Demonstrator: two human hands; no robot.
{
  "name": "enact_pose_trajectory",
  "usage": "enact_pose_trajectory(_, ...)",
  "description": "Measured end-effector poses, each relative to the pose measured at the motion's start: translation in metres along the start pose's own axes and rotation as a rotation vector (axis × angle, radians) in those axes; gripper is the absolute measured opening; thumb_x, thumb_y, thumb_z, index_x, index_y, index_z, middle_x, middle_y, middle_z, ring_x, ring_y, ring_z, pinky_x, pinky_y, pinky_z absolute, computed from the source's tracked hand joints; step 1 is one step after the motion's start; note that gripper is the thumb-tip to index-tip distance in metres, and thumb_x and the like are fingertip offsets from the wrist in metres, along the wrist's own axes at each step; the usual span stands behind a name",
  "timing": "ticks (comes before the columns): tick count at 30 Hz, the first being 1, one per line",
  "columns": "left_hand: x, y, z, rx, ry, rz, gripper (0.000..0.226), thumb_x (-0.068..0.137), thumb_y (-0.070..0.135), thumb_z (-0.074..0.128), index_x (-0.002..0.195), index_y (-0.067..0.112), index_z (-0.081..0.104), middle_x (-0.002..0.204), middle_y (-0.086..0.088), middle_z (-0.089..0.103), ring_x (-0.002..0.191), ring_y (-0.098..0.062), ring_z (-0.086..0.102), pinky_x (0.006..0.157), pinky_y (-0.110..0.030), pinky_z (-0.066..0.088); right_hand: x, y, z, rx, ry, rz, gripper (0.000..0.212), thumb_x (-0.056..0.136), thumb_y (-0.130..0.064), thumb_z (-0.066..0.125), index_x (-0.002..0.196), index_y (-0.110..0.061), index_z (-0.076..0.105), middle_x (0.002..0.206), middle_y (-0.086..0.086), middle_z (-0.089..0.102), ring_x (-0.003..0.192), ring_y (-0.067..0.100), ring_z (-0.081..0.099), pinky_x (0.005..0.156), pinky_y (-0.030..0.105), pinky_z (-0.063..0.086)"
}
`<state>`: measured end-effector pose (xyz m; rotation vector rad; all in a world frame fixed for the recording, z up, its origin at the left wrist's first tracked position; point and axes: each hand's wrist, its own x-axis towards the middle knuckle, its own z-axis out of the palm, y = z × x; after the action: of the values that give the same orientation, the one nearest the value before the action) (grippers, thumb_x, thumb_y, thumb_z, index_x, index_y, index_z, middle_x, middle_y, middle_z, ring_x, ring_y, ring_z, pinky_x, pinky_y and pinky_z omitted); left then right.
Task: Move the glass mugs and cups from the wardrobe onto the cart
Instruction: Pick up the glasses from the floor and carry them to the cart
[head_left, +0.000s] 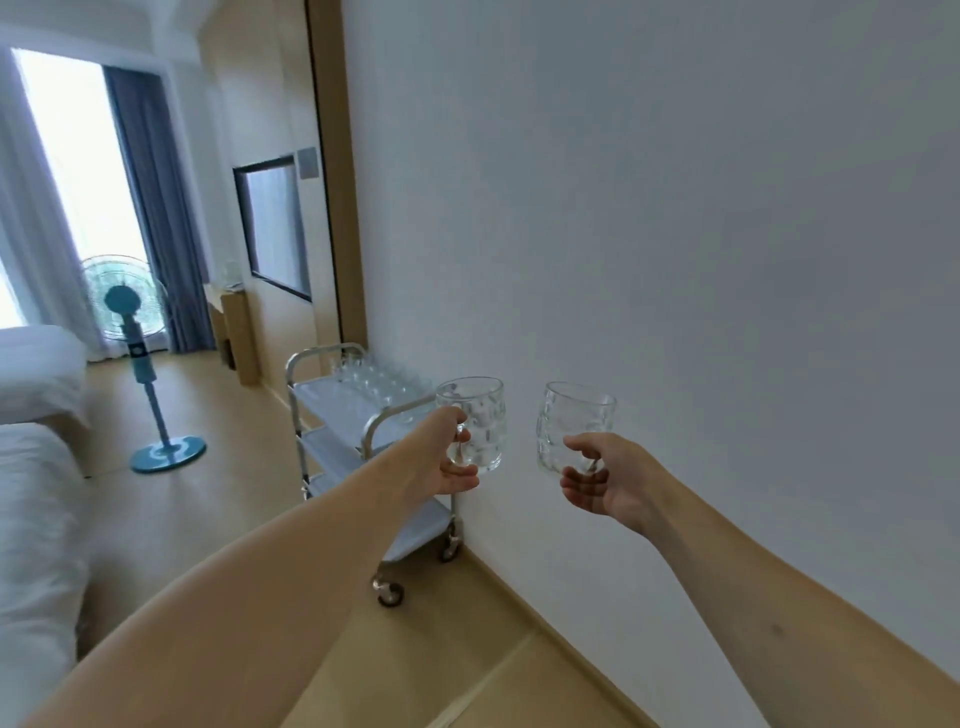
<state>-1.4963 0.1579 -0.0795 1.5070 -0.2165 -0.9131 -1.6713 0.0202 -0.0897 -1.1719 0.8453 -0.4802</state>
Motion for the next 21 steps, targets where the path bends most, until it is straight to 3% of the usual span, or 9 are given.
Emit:
enact_pose_trajectory(4,0.034,0.022,-0.043,-0.018,0.123,0.040,0.025,0.101,0.033,0.050,0.109,0.010,0.055,0.120,-0.020,0.057,0.091,-0.035,0.063,0.067,-0.042,0.060,0.062,-0.008,0.055,-0.034,-0.135,0.010,0.027,0.084,-0.016,0.076,0.098,-0.005,0.056,0.085,0.020,0.063,0.073,0.030,0.064,0.068,0.038,0.061)
enact_pose_trajectory(8,0.070,0.049,-0.078,-0.068,0.249,0.031,0.025,0.102,0.033,0.049,0.101,0.008,0.055,0.109,-0.024,0.058,0.094,-0.035,0.062,0.084,-0.044,0.059,0.125,-0.024,0.107,-0.093,-0.257,0.015,0.021,0.084,-0.016,0.075,0.095,-0.004,0.061,0.077,0.016,0.063,0.068,0.027,0.064,0.067,0.037,0.061)
enact_pose_trajectory(10,0.088,0.061,-0.092,-0.078,0.311,0.028,0.025,0.102,0.032,0.049,0.101,0.008,0.055,0.104,-0.022,0.057,0.092,-0.033,0.062,0.084,-0.044,0.059,0.155,-0.030,0.131,-0.108,-0.315,0.021,0.018,0.086,-0.016,0.074,0.094,-0.004,0.064,0.075,0.015,0.063,0.067,0.025,0.064,0.061,0.034,0.060)
enact_pose_trajectory(14,0.126,0.079,-0.116,-0.123,0.415,0.040,0.023,0.102,0.032,0.048,0.105,0.010,0.055,0.114,-0.019,0.054,0.095,-0.034,0.061,0.080,-0.044,0.059,0.213,-0.035,0.173,-0.131,-0.423,0.056,0.024,0.084,-0.018,0.074,0.102,-0.004,0.065,0.083,0.016,0.064,0.073,0.026,0.065,0.062,0.034,0.060)
enact_pose_trajectory(18,0.157,0.086,-0.140,-0.162,0.484,0.023,0.025,0.102,0.034,0.048,0.098,0.010,0.054,0.107,-0.020,0.055,0.094,-0.034,0.060,0.090,-0.045,0.058,0.256,-0.030,0.214,-0.174,-0.481,0.093,0.026,0.085,-0.018,0.075,0.105,-0.004,0.063,0.085,0.016,0.062,0.074,0.026,0.064,0.060,0.033,0.060)
enact_pose_trajectory(21,0.175,0.086,-0.166,-0.163,0.512,-0.022,0.027,0.101,0.035,0.048,0.096,0.010,0.054,0.105,-0.024,0.056,0.094,-0.034,0.061,0.087,-0.044,0.059,0.276,-0.023,0.246,-0.183,-0.517,0.127,0.023,0.088,-0.017,0.073,0.103,-0.005,0.062,0.086,0.015,0.060,0.075,0.026,0.063,0.062,0.033,0.061)
